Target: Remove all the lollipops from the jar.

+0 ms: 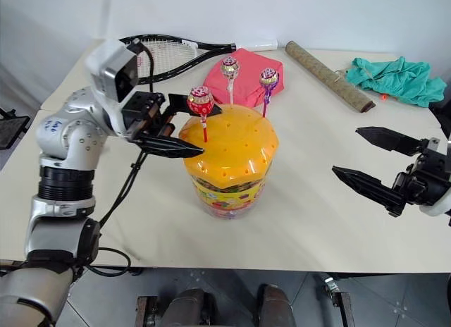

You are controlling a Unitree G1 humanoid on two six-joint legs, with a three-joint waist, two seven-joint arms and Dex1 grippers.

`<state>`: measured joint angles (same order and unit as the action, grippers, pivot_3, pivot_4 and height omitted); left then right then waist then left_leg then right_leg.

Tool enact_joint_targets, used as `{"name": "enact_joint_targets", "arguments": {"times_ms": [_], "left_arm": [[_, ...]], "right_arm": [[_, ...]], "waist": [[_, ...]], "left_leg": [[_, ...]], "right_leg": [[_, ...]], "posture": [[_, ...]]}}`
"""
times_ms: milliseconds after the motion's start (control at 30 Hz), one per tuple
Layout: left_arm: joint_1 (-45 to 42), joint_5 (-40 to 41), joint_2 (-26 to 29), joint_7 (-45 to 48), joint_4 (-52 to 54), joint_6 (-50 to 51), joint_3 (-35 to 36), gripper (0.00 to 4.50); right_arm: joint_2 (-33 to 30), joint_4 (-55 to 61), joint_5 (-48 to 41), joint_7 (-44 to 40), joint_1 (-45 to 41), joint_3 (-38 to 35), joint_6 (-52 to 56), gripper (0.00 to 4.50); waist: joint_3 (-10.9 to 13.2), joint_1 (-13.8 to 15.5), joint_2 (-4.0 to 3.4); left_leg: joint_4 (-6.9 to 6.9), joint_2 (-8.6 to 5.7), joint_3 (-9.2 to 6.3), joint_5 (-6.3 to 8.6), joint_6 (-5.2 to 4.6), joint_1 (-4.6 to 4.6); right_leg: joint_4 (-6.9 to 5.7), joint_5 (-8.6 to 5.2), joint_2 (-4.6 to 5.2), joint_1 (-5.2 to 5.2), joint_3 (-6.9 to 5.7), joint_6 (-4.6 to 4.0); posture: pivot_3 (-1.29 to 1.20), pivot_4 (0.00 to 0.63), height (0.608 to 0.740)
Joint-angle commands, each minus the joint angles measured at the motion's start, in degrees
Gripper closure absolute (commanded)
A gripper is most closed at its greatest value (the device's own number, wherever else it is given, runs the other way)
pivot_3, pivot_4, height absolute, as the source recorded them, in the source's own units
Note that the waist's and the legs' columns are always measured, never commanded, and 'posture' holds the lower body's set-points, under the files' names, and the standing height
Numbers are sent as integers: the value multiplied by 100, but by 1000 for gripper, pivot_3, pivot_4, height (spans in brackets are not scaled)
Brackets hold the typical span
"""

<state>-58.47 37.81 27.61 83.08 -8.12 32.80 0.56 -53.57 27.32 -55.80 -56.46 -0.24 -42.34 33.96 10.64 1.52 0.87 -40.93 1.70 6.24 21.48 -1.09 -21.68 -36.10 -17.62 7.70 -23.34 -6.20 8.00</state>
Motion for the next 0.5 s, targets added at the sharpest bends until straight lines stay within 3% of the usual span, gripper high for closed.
{"name": "enact_joint_targets", "arguments": {"times_ms": [33,300,500], "left_arm": [[-213,-78,90,51,-48,-103,-46,1923],[-558,92,101,-133,-7,30,134,4419],[-921,96,194,-703,75,210,364,4470]], "right_arm": [[90,218,-115,80,131,-356,-85,0],[204,352,-147,172,372,-523,-143,0],[52,273,-252,3,373,-627,-90,0]], "waist": [[0,-2,0],[0,7,0],[0,6,0]], "left_leg": [[0,0,0,0,0,0],[0,0,-3,0,-1,-1],[-1,0,-11,0,-1,-1]], "right_leg": [[0,0,0,0,0,0],[1,0,0,0,0,0],[1,0,0,3,-2,0]], "posture": [[0,150,740],[0,150,740],[0,150,740]]}}
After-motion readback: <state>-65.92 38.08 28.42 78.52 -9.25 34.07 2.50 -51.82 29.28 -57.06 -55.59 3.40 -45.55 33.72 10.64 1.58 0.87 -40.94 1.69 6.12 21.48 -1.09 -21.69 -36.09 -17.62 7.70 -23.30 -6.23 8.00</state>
